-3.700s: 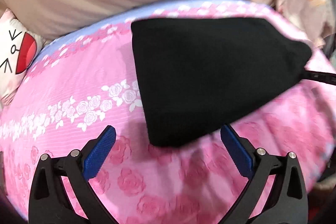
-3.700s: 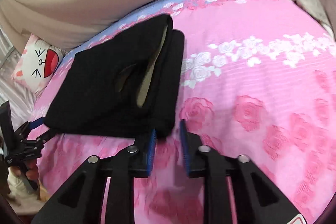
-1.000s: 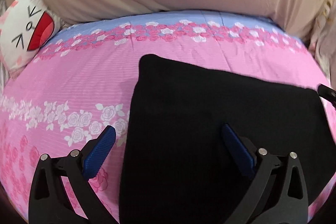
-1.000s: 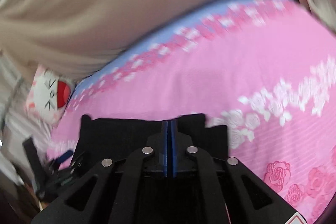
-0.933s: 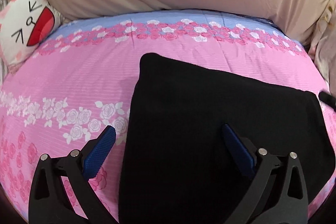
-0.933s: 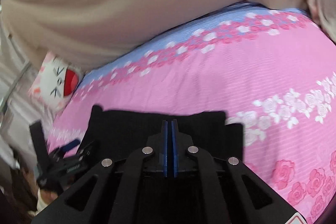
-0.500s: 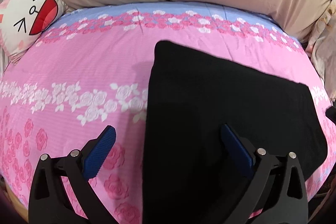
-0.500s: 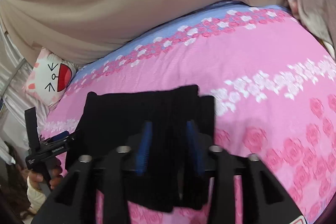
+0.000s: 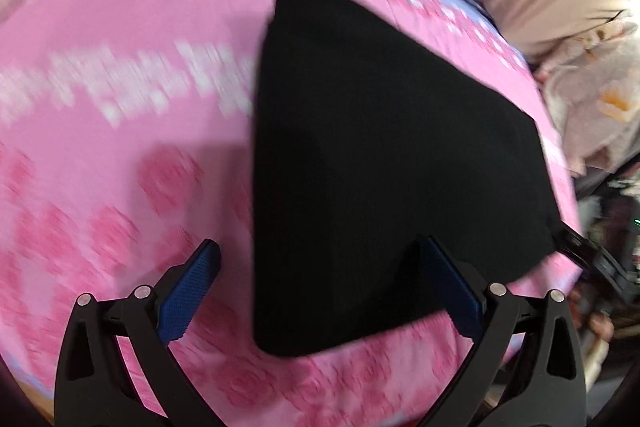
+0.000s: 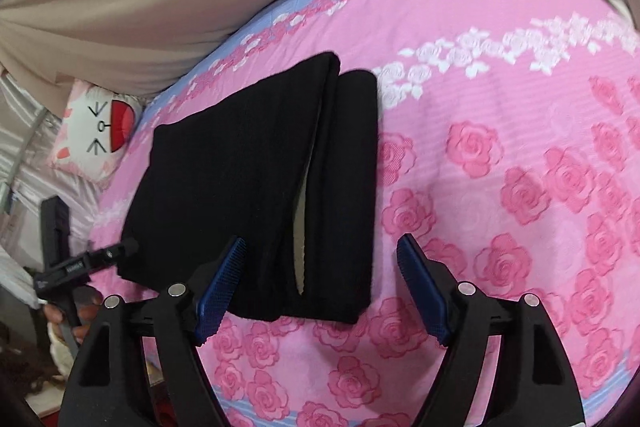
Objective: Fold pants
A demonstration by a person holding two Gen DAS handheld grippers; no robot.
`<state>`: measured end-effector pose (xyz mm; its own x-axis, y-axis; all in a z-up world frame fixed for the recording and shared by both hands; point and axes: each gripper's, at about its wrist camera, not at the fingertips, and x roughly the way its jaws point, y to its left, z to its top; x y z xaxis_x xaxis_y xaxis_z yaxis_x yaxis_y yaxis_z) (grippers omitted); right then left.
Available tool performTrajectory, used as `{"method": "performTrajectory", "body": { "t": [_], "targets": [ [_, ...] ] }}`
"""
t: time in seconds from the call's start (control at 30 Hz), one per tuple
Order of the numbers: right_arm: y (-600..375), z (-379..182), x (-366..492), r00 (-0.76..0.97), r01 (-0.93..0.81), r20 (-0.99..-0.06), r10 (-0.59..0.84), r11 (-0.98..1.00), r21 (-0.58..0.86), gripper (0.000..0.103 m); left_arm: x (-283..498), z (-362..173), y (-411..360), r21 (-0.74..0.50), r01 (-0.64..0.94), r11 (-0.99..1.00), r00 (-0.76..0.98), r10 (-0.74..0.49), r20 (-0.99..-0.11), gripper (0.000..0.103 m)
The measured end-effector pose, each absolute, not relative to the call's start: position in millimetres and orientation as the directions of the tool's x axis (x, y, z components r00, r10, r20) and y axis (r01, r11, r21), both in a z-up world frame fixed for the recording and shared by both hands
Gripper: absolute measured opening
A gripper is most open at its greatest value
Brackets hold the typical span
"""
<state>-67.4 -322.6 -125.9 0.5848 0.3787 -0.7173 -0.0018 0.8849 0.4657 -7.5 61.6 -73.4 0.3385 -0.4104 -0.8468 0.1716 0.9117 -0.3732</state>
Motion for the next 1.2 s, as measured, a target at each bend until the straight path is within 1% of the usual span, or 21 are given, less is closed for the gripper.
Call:
{"method": "performTrajectory", "body": {
  "t": [0.03, 0.1, 0.17, 0.3, 0.43, 0.63, 0.7, 0.8, 0.87, 0.93, 0.97, 1.0, 1.03, 1.07, 1.1, 1.2],
  "targets": [
    [-324, -130, -66, 0.571, 0.000, -0.713, 0.406, 0.869, 0.494, 0.077, -10, -72, 63, -0.374, 0.187, 0.909, 0.353, -0.417, -0.838, 0.098],
    [-326, -133, -64, 0.575, -0.017, -0.685, 0.448, 0.843, 0.537, 0.084, -9, -73, 62, -0.385, 0.196, 0.902, 0.339, -0.431, -0.836, 0.098],
    [-327, -134, -61, 0.574, -0.031, -0.670, 0.471, 0.830, 0.557, 0.086, -4, -74, 60, -0.401, 0.189, 0.896, 0.338, -0.443, -0.830, 0.098],
    [-326, -136, -46, 0.567, -0.056, -0.632, 0.528, 0.790, 0.610, 0.086, 16, -73, 48, -0.433, 0.196, 0.880, 0.330, -0.475, -0.816, 0.098],
    [-325, -137, -29, 0.563, -0.075, -0.599, 0.569, 0.757, 0.649, 0.087, 31, -73, 33, -0.428, 0.217, 0.877, 0.332, -0.478, -0.813, 0.098],
    [-309, -135, -5, 0.546, -0.162, -0.594, 0.591, 0.770, 0.617, 0.089, 42, -72, 12, -0.341, 0.251, 0.906, 0.379, -0.416, -0.827, 0.098],
    [-304, -134, -2, 0.532, -0.207, -0.592, 0.605, 0.771, 0.602, 0.097, 43, -72, 5, -0.313, 0.260, 0.914, 0.384, -0.395, -0.835, 0.098],
    [-300, -135, -7, 0.541, -0.257, -0.590, 0.599, 0.786, 0.563, 0.098, 39, -74, 12, -0.332, 0.270, 0.904, 0.389, -0.417, -0.821, 0.098],
    [-300, -134, -11, 0.546, -0.246, -0.596, 0.589, 0.793, 0.557, 0.097, 37, -74, 16, -0.347, 0.266, 0.899, 0.399, -0.430, -0.810, 0.098],
    [-306, -135, -9, 0.561, -0.209, -0.571, 0.599, 0.770, 0.603, 0.093, 36, -73, 16, -0.341, 0.256, 0.904, 0.402, -0.421, -0.813, 0.098],
    [-306, -135, -8, 0.566, -0.200, -0.562, 0.603, 0.762, 0.615, 0.088, 37, -73, 16, -0.340, 0.245, 0.908, 0.403, -0.414, -0.816, 0.098],
    [-303, -136, -5, 0.566, -0.196, -0.567, 0.599, 0.765, 0.613, 0.081, 39, -73, 15, -0.339, 0.235, 0.911, 0.404, -0.409, -0.818, 0.098],
    [-301, -137, -3, 0.565, -0.197, -0.576, 0.591, 0.774, 0.601, 0.076, 41, -73, 12, -0.334, 0.222, 0.916, 0.401, -0.399, -0.825, 0.098],
    [-299, -138, 0, 0.566, -0.197, -0.583, 0.583, 0.782, 0.591, 0.067, 44, -73, 9, -0.330, 0.215, 0.919, 0.399, -0.392, -0.829, 0.098],
    [-298, -140, 5, 0.563, -0.198, -0.581, 0.588, 0.778, 0.596, 0.062, 45, -72, 9, -0.330, 0.212, 0.920, 0.399, -0.390, -0.830, 0.098],
    [-300, -142, 14, 0.562, -0.181, -0.573, 0.596, 0.765, 0.618, 0.057, 48, -73, 2, -0.314, 0.227, 0.922, 0.402, -0.382, -0.832, 0.098]
  ]
}}
